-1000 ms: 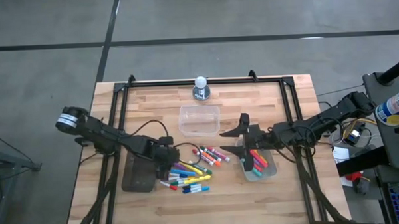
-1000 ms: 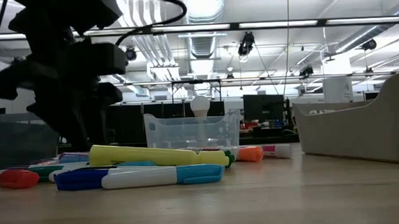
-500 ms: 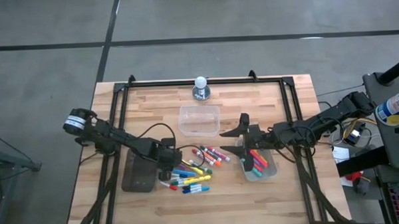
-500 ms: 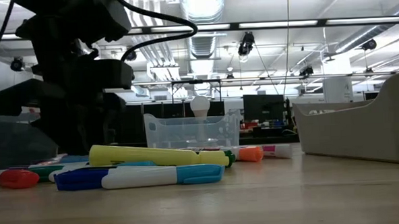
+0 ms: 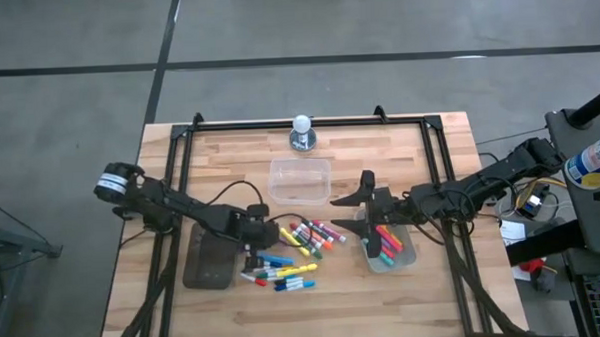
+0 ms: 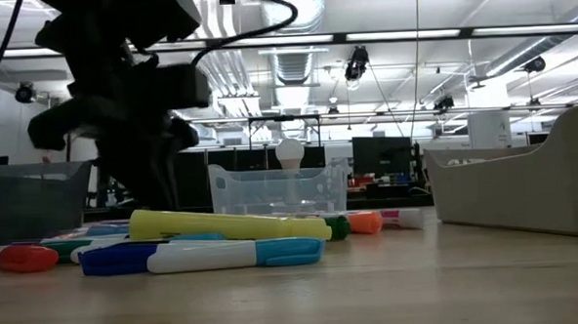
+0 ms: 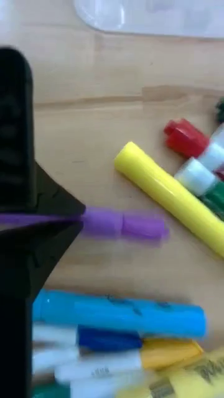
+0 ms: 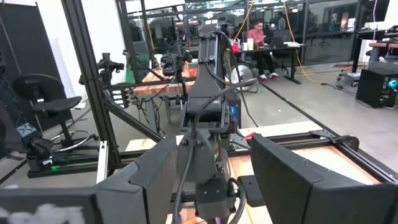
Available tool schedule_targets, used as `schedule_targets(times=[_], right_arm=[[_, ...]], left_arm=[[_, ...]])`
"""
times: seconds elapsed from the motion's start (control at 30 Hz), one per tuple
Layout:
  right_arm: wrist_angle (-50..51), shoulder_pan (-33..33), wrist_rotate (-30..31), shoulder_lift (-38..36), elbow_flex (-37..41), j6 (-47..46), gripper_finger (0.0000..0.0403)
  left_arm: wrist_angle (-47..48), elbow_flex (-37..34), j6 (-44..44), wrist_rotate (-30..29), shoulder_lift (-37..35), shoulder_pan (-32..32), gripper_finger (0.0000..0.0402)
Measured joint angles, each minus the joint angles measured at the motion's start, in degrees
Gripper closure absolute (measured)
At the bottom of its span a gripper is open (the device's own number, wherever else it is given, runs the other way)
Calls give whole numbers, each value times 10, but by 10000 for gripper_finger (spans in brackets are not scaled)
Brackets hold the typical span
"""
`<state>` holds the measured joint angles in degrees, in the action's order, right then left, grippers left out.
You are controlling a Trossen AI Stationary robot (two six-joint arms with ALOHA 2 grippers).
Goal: Pick & Place Markers
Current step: Put the purple highlighter into the gray bin
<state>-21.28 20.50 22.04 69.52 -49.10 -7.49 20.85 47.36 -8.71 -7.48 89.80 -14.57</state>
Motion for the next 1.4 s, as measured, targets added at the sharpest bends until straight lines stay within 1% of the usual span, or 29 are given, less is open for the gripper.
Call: schedule_targets(times=[0.27,0.37,0.43,0.53,0.63,0.7,0.77,0.83,1.0,1.13,1.2,1.4], right_arm=[[0,0,0,0,0,0,204],[0,0,0,0,0,0,204],[1,0,0,0,0,0,204],[7,0,0,0,0,-8,204],[15,0,0,0,0,-14,204],[14,0,0,0,0,-14,204],[14,0,0,0,0,-14,204],[14,0,0,0,0,-14,204],[14,0,0,0,0,-15,204],[14,0,0,0,0,-15,204],[14,0,0,0,0,-15,204],[13,0,0,0,0,-15,204]], left_arm=[[7,-2,-5,14,2,0,396],[7,0,-20,-5,2,0,391],[7,7,-25,-18,2,0,380],[23,25,-22,-14,2,1,351],[49,44,-8,7,2,-2,315],[55,49,-9,33,1,-4,292],[57,49,-14,67,1,-6,276],[60,48,-23,69,1,-13,270],[67,31,-28,57,2,-23,269],[68,16,-32,13,2,-24,269],[67,10,-32,1,2,-24,269],[39,-17,-32,-3,2,-23,269]])
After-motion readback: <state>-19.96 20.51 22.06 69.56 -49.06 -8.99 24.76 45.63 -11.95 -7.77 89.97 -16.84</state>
